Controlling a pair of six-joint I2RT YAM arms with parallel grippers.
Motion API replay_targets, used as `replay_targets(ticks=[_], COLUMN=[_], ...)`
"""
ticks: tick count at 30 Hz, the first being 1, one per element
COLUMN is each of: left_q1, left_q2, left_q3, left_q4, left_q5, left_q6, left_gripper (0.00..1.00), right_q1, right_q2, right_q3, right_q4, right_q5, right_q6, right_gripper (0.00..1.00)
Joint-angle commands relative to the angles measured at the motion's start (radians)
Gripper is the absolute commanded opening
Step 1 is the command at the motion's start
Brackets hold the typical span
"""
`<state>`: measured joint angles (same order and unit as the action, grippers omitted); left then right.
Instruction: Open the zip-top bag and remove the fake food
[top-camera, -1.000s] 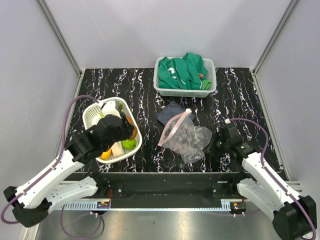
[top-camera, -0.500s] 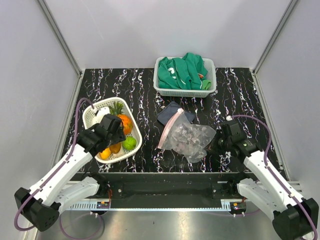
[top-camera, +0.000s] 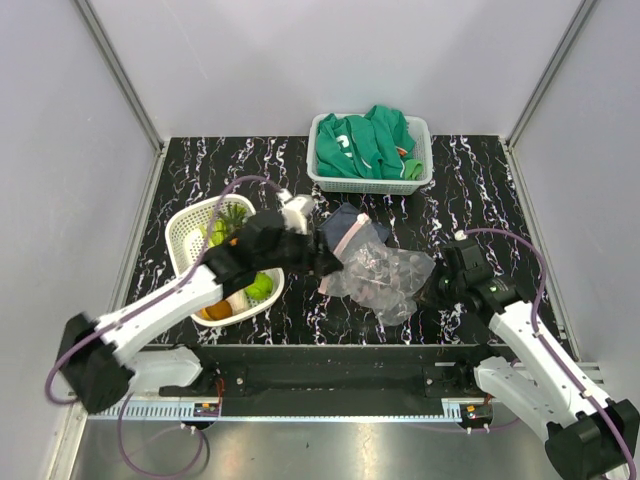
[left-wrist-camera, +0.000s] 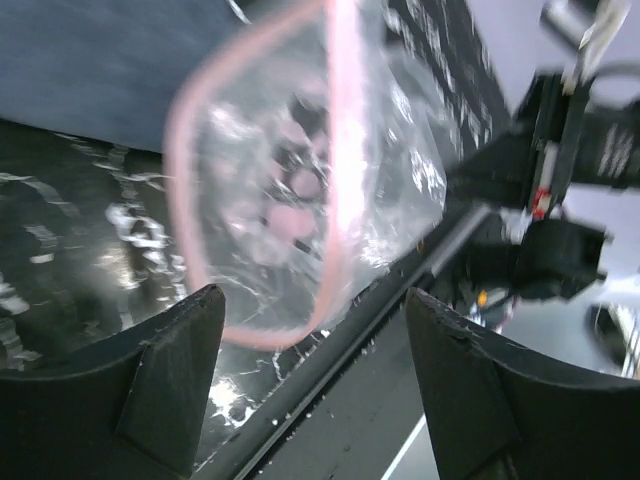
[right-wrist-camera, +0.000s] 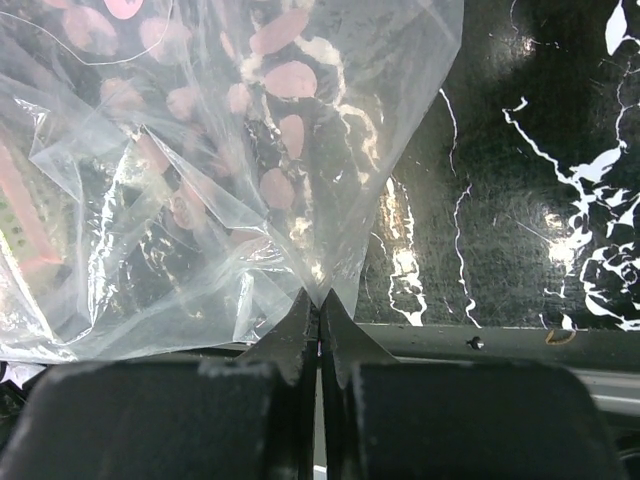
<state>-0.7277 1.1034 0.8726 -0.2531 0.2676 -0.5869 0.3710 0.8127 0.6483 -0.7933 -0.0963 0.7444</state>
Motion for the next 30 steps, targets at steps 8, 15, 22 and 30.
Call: replay_targets(ticks=[8,15,22,30], left_q1=[-0.085,-0.093,-0.197,-0.249], left_q2=[0.276,0.326,0.516,0.800], left_q3=[0.192,0.221,0.308,0.593], left_q4=[-0.047,-0.130,0.012,0.172], left_q5=[-0.109,-0.215,-0.088,-0.007], left_q6=[0.036,-0.046,-0.128,-0.247], left_gripper=[0.21,0.00,0.00,0.00], right_q1=[-0.004,-0.012,-0.014,-0.014], right_q2=[-0.024,0.020,-0.032,-0.070], right_q3=[0.105,0.186,0.341,0.456], right_q4=[-0.110,-0.260,-0.339,-0.293], right_q5=[0.142,0.395,0.589,0.436], right_q6=[0.016,0.151,0.102,-0.126], right_gripper=[0.00,0.00,0.75,0.93])
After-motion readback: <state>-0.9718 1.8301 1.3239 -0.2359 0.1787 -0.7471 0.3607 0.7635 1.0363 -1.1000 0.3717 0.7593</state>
